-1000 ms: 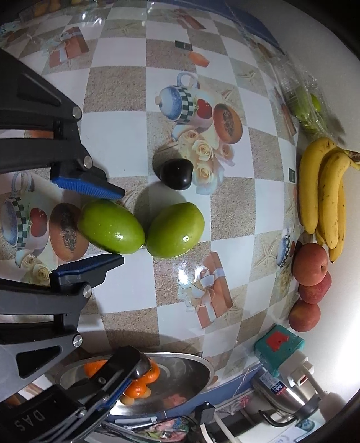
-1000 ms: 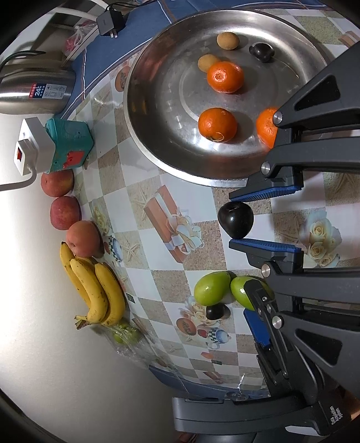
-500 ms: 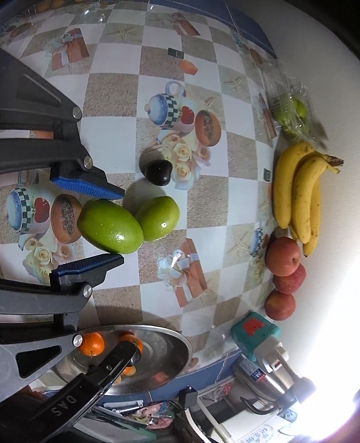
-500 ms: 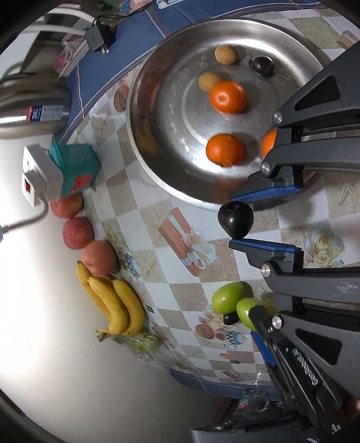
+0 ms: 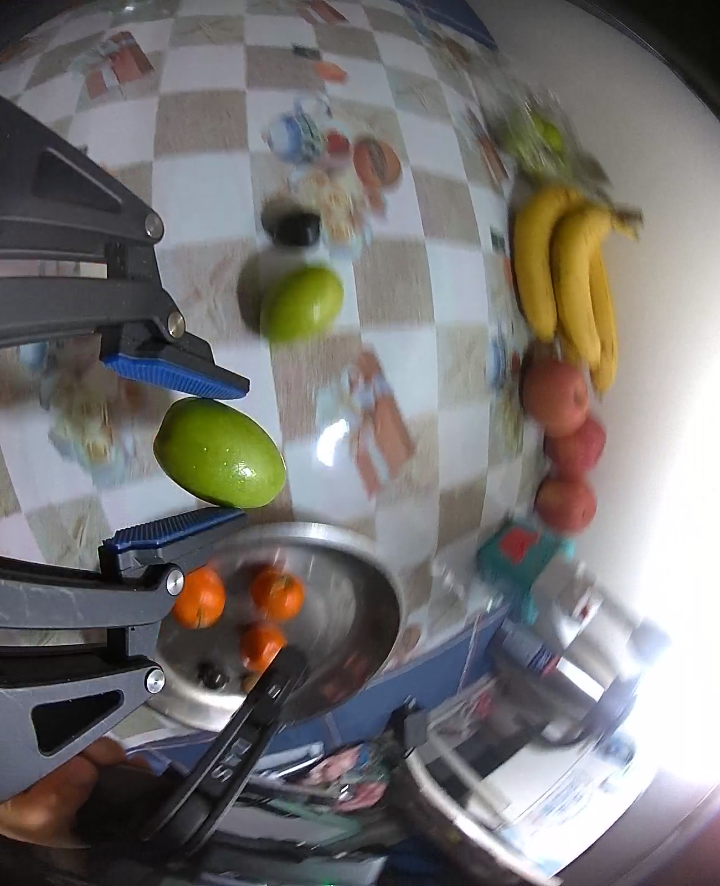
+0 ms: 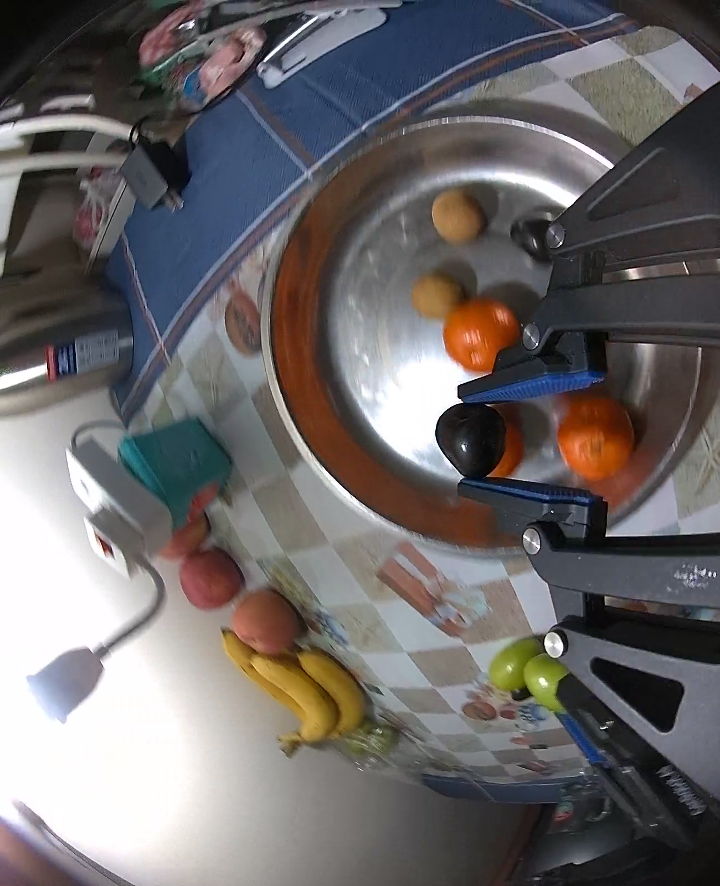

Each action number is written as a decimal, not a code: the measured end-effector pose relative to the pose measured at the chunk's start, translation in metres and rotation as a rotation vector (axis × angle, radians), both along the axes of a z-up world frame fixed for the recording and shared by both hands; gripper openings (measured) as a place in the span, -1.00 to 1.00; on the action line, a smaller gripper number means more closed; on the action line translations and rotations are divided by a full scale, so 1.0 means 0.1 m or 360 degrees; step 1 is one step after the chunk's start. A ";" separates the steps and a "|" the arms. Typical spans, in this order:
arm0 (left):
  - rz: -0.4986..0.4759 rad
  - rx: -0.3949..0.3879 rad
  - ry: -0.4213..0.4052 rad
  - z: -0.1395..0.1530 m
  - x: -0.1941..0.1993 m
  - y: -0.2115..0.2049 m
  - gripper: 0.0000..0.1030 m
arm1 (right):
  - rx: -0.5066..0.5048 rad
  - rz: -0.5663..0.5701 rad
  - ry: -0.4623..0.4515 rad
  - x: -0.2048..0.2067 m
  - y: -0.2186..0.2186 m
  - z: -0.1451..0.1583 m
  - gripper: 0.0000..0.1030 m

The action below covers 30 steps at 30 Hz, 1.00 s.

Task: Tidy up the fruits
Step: 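Carry the green fruit and plum over the steel tray with both tools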

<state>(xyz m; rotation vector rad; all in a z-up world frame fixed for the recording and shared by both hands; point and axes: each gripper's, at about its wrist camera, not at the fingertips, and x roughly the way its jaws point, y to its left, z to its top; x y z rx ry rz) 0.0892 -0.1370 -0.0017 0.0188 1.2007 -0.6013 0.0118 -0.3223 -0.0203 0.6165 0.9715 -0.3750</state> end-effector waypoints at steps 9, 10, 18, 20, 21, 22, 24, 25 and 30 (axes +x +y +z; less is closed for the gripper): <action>-0.0196 -0.0117 0.0051 -0.22 -0.19 -0.48 -0.17 | -0.0001 -0.0104 -0.0040 -0.08 -0.28 -0.08 -0.45; -0.0190 -0.0123 0.0045 -0.24 -0.18 -0.49 -0.17 | 0.0002 -0.0111 -0.0043 -0.08 -0.30 -0.10 -0.45; -0.0187 -0.0161 0.0007 -0.23 -0.18 -0.57 -0.29 | 0.0014 -0.0080 -0.0070 -0.02 -0.34 -0.19 -0.45; -0.0192 -0.0154 0.0017 -0.25 -0.19 -0.58 -0.29 | 0.0018 -0.0073 -0.0056 0.00 -0.32 -0.21 -0.45; -0.0187 -0.0155 0.0023 -0.25 -0.18 -0.57 -0.29 | 0.0019 -0.0071 -0.0050 0.00 -0.32 -0.23 -0.45; -0.0181 -0.0154 0.0024 -0.25 -0.18 -0.55 -0.29 | 0.0019 -0.0071 -0.0048 0.00 -0.32 -0.23 -0.45; -0.0163 -0.0146 0.0022 -0.24 -0.16 -0.53 -0.29 | 0.0019 -0.0074 -0.0045 0.00 -0.32 -0.24 -0.45; -0.0151 -0.0133 0.0021 -0.24 -0.15 -0.51 -0.29 | 0.0021 -0.0076 -0.0045 0.00 -0.33 -0.24 -0.45; -0.0065 -0.0139 0.0049 -0.22 -0.06 -0.37 -0.29 | 0.0008 -0.0072 -0.0030 0.03 -0.33 -0.28 -0.45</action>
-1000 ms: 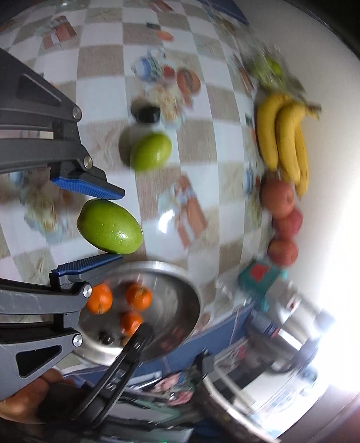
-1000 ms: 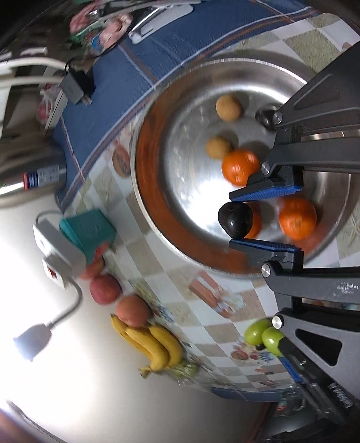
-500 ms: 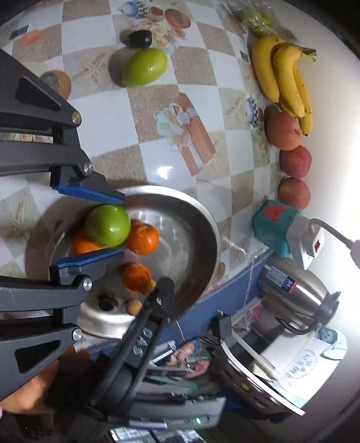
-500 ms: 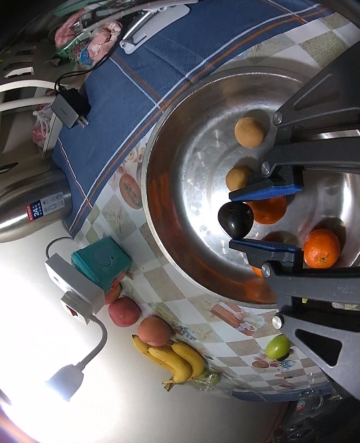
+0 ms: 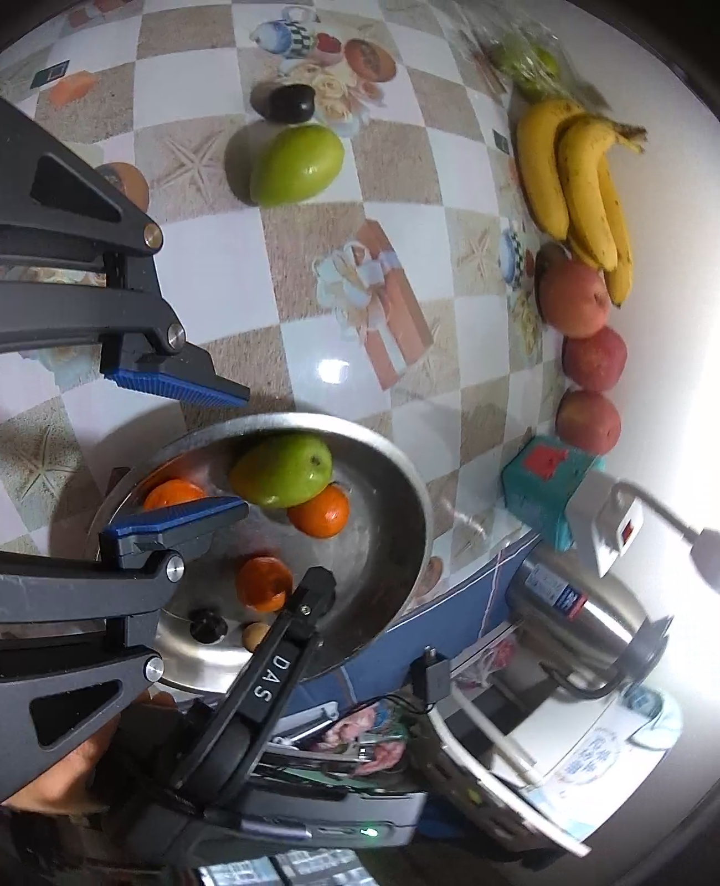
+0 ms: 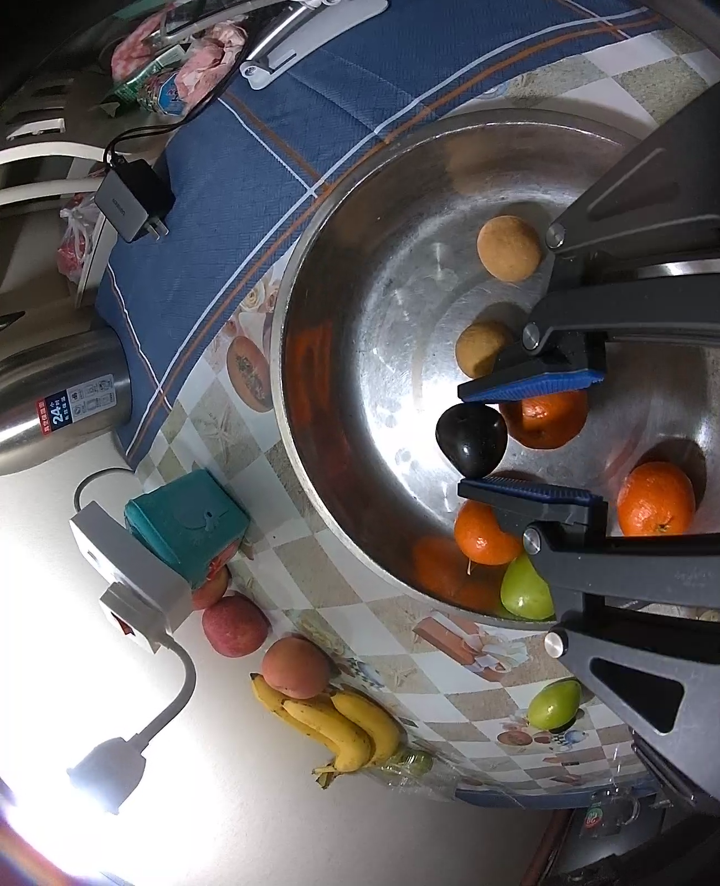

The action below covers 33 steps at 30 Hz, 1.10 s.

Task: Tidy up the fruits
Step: 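Carry the green fruit and plum over the steel tray with both tools, then open both tools to release the green fruit and plum into the tray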

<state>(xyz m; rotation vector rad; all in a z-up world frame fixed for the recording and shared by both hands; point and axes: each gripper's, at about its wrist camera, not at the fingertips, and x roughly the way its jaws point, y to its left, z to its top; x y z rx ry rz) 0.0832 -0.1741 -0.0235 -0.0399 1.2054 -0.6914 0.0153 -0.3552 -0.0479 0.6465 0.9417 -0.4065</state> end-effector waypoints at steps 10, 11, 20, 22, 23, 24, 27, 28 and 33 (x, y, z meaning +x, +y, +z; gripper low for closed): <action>0.0097 0.0084 0.0020 -0.05 0.09 0.12 -0.27 | -0.0057 0.0002 0.0031 0.05 0.02 -0.04 -0.44; 0.0100 0.0089 0.0022 -0.06 0.10 0.13 -0.27 | -0.0062 0.0003 0.0033 0.05 0.02 -0.04 -0.44; 0.0117 0.0138 0.0023 -0.08 0.12 0.15 -0.27 | -0.0091 0.0006 0.0053 0.07 0.05 -0.04 -0.44; 0.0118 0.0145 0.0024 -0.08 0.12 0.15 -0.27 | -0.0090 0.0003 0.0053 0.06 0.05 -0.04 -0.44; 0.0119 0.0148 0.0025 -0.09 0.12 0.15 -0.27 | -0.0092 0.0003 0.0054 0.06 0.05 -0.04 -0.44; 0.0118 0.0150 0.0024 -0.09 0.12 0.15 -0.27 | -0.0094 0.0003 0.0055 0.07 0.05 -0.04 -0.44; 0.0117 0.0155 0.0020 -0.09 0.12 0.15 -0.27 | -0.0093 -0.0001 0.0053 0.06 0.05 -0.04 -0.44; 0.0118 0.0158 0.0018 -0.09 0.11 0.15 -0.27 | -0.0093 -0.0002 0.0053 0.06 0.05 -0.04 -0.44; 0.0144 0.0178 0.0000 -0.08 0.11 0.17 0.10 | -0.0127 -0.0022 0.0071 0.06 0.03 -0.03 -0.36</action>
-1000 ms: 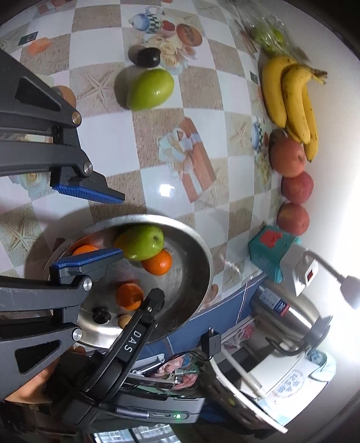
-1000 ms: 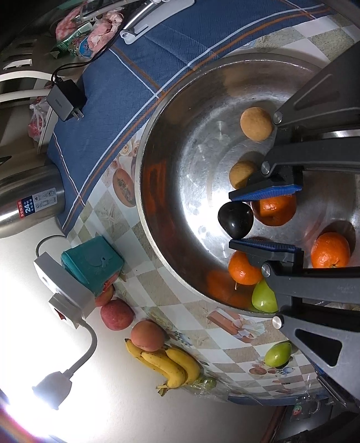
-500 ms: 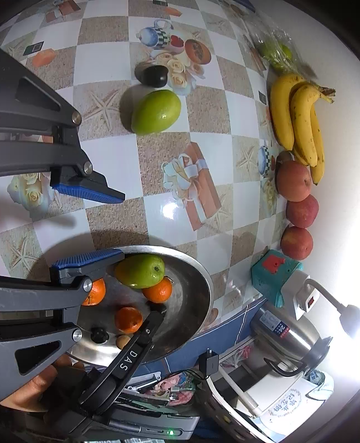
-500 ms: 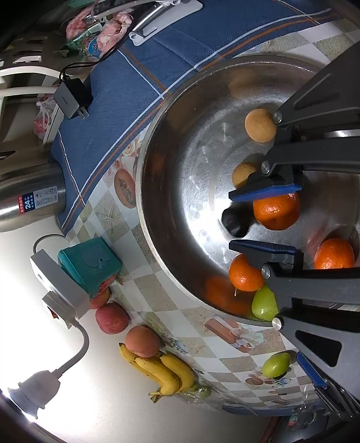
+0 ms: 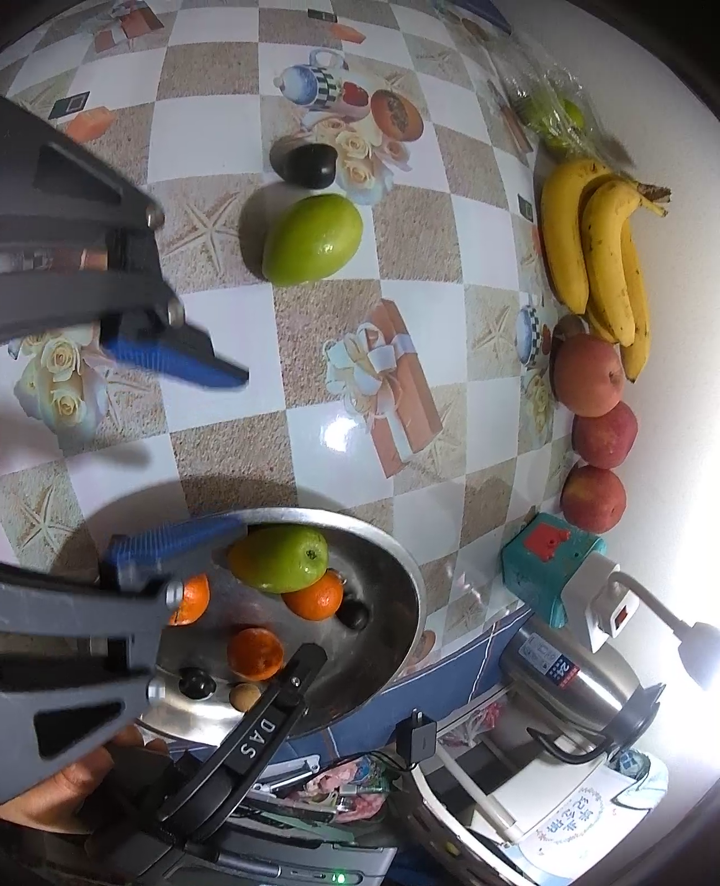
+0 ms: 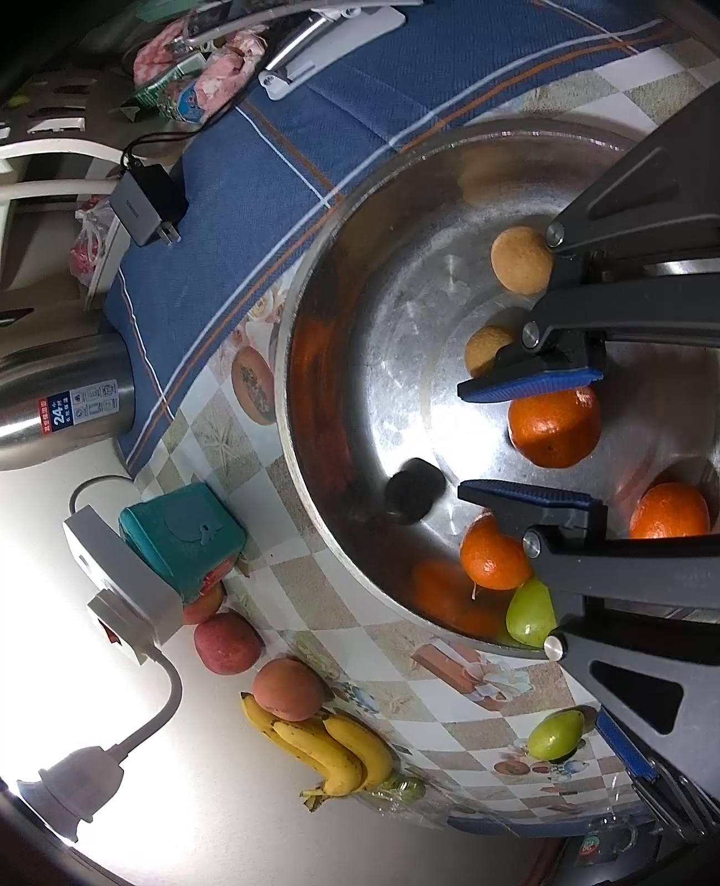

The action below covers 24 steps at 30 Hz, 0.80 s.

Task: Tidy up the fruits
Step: 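Open both tools to release the green fruit and plum into the tray, then withdraw both open tools from the tray toward the fruit cluster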

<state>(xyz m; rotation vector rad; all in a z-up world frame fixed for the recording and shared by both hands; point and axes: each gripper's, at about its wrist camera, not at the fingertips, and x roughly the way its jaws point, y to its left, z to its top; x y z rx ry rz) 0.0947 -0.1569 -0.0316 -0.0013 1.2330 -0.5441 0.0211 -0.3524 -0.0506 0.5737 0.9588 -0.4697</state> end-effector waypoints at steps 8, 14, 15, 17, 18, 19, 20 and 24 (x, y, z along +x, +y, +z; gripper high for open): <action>0.0039 0.0011 -0.0016 0.03 0.03 0.05 0.13 | -0.0084 -0.0001 0.0010 -0.01 0.02 0.07 -0.20; 0.0123 0.0051 -0.0020 0.04 0.08 0.13 0.20 | -0.0153 0.0020 0.0013 -0.01 0.08 0.16 -0.20; 0.0133 0.0053 -0.0018 0.04 0.09 0.15 0.21 | -0.0164 0.0024 0.0018 0.00 0.09 0.16 -0.20; 0.0157 0.0064 -0.0015 0.03 0.10 0.17 0.28 | -0.0189 0.0032 0.0032 0.00 0.11 0.17 -0.20; 0.0167 0.0076 -0.0018 0.03 0.10 0.18 0.28 | -0.0198 0.0035 0.0035 0.01 0.11 0.17 -0.20; 0.0176 0.0092 -0.0023 0.02 0.10 0.19 0.31 | -0.0207 0.0036 0.0041 0.01 0.12 0.17 -0.19; 0.0187 0.0109 -0.0027 0.02 0.10 0.19 0.44 | -0.0220 0.0039 0.0050 0.01 0.12 0.17 -0.15; 0.0224 0.0139 -0.0016 -0.01 0.12 0.24 0.65 | -0.0235 0.0050 0.0061 0.02 0.14 0.15 0.29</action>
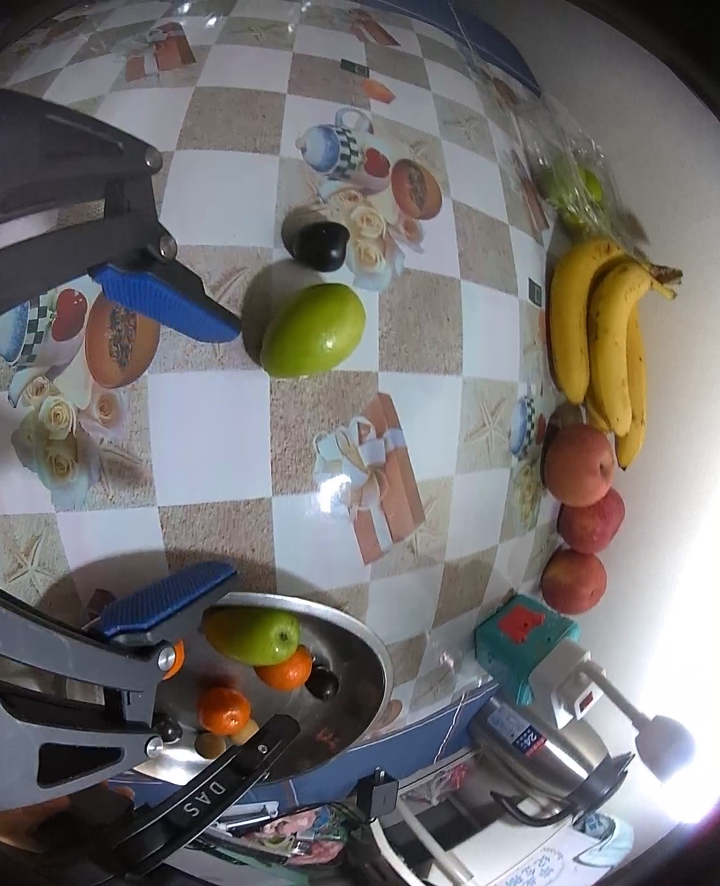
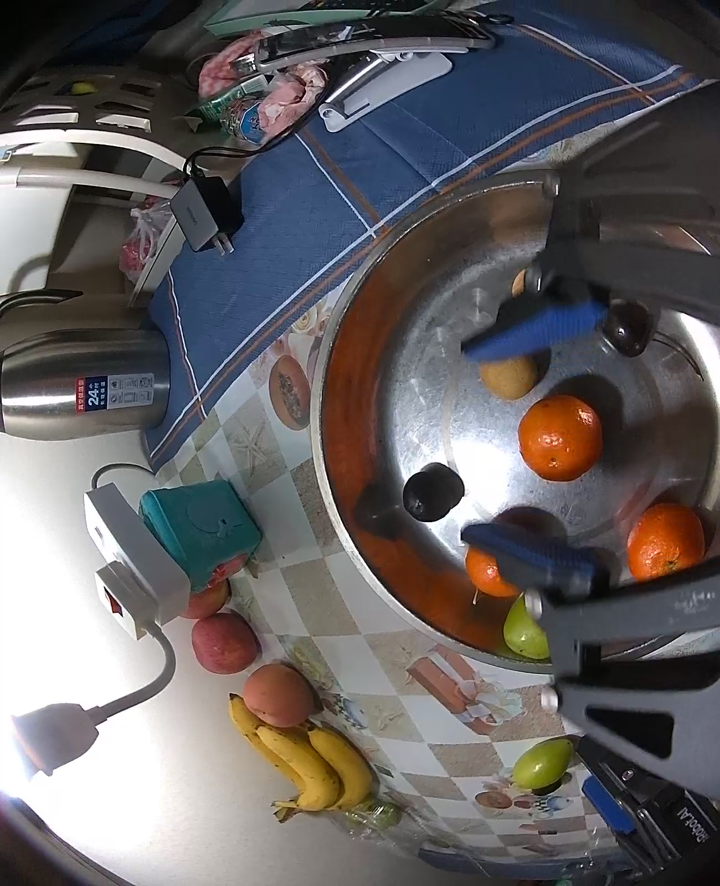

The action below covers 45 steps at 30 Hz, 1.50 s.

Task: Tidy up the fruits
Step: 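Withdraw both open tools from the tray toward the fruit cluster, then move both open tools toward the large green fruit and dark plum on the table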

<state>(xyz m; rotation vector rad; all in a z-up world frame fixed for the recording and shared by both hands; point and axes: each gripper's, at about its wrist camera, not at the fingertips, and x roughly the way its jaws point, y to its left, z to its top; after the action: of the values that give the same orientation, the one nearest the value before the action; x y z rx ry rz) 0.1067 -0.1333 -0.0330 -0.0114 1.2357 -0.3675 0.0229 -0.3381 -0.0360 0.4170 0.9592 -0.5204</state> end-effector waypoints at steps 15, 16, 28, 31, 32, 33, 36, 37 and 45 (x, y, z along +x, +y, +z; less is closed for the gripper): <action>0.0057 0.0089 0.0000 -0.08 0.04 0.06 1.00 | -0.0018 0.0049 0.0060 0.03 0.05 -0.08 0.83; 0.0055 0.0092 0.0000 -0.08 0.04 0.06 1.00 | -0.0019 0.0050 0.0056 0.04 0.05 -0.08 0.84; 0.0051 0.0113 -0.0021 -0.10 0.04 0.06 1.00 | -0.0022 0.0074 0.0052 0.05 0.07 -0.09 0.85; 0.0048 0.0107 -0.0033 -0.08 0.04 0.06 1.00 | -0.0042 0.0062 0.0058 0.05 0.07 -0.08 0.86; 0.0045 0.0105 -0.0039 -0.07 0.04 0.06 1.00 | -0.0039 0.0059 0.0051 0.05 0.07 -0.08 0.87; 0.0042 0.0103 -0.0043 -0.06 0.04 0.06 1.00 | -0.0037 0.0057 0.0049 0.04 0.06 -0.08 0.87; 0.0034 0.0103 -0.0045 -0.05 0.04 0.06 1.00 | -0.0043 0.0053 0.0053 0.04 0.07 -0.07 0.87; 0.0034 0.0101 -0.0043 -0.04 0.04 0.06 1.00 | -0.0045 0.0055 0.0054 0.04 0.07 -0.07 0.87; 0.0009 0.0136 -0.0029 -0.03 0.02 0.05 1.00 | -0.0077 0.0081 0.0056 0.04 0.13 -0.01 0.87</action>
<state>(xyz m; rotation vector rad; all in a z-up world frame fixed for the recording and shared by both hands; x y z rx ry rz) 0.1090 -0.1278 -0.0360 0.0620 1.2320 -0.3091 0.0272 -0.3247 -0.0369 0.3403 0.9867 -0.5049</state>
